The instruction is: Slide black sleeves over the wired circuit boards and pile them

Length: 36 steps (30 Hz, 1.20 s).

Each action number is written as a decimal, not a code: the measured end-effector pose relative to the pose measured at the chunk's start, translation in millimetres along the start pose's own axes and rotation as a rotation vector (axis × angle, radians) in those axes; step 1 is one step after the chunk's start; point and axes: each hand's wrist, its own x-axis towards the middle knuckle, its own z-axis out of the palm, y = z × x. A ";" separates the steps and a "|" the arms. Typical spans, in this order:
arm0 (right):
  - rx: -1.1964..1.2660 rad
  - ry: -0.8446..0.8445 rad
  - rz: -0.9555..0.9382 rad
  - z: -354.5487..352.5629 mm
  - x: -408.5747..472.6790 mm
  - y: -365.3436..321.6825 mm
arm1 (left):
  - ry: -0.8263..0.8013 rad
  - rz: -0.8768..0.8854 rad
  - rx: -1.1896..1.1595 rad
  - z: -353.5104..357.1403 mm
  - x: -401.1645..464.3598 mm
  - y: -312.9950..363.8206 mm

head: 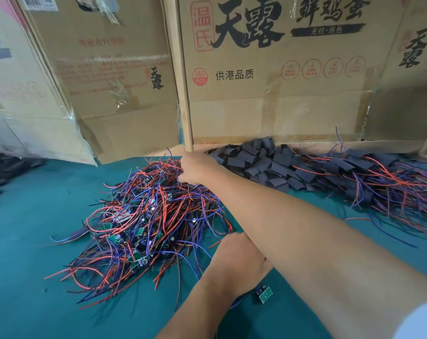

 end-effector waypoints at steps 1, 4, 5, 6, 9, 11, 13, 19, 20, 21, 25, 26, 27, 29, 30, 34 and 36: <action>-0.010 -0.005 -0.003 3.1 0.7 0.9 | -0.020 -0.008 0.006 -1.3 -0.7 1.1; -0.029 -0.003 -0.033 7.1 0.1 3.7 | -0.050 -0.037 -0.015 -8.8 -2.3 4.4; -0.037 0.003 -0.048 7.1 -0.9 5.2 | -0.043 -0.042 -0.020 -10.7 -2.7 4.6; -0.035 0.017 -0.058 5.8 -2.6 7.1 | -0.030 -0.048 -0.030 -12.4 -3.0 4.7; -0.030 0.093 -0.106 -4.8 -14.1 14.4 | 0.046 -0.079 -0.068 -13.3 -2.3 3.3; -0.012 0.128 -0.142 -12.7 -24.6 18.4 | 0.096 -0.075 -0.086 -10.3 -1.3 1.8; 0.012 0.099 -0.169 -18.5 -35.8 22.5 | 0.125 -0.057 -0.086 -7.3 0.0 2.2; 0.058 -0.034 -0.141 -21.5 -66.8 51.3 | 0.196 -0.040 -0.131 1.3 0.2 0.0; 0.065 -0.027 -0.132 -20.5 -72.5 57.0 | 0.205 -0.045 -0.138 2.0 -0.6 -0.9; 0.080 -0.028 -0.121 -19.2 -78.9 62.1 | 0.210 -0.051 -0.143 2.4 -1.4 -1.7; 0.204 0.006 -0.045 -12.2 -109.6 78.1 | 0.226 -0.076 -0.150 4.3 -0.9 -5.2; 0.229 0.028 -0.025 -10.1 -118.1 81.8 | 0.224 -0.094 -0.142 4.7 -0.1 -5.7; 0.245 0.048 -0.005 -7.6 -127.0 85.5 | 0.222 -0.122 -0.133 5.1 1.0 -6.0; 0.286 0.103 0.032 -3.8 -146.7 92.5 | 0.245 -0.205 -0.147 5.0 3.3 -6.7; 0.334 0.147 0.046 -2.7 -156.7 95.9 | 0.277 -0.248 -0.184 4.4 3.9 -7.5; 0.622 0.380 0.115 0.6 -196.8 102.4 | 0.411 -0.312 -0.395 0.0 5.2 -9.0; 0.754 0.483 0.134 2.3 -213.7 101.0 | 0.431 -0.270 -0.594 -1.9 5.1 -4.8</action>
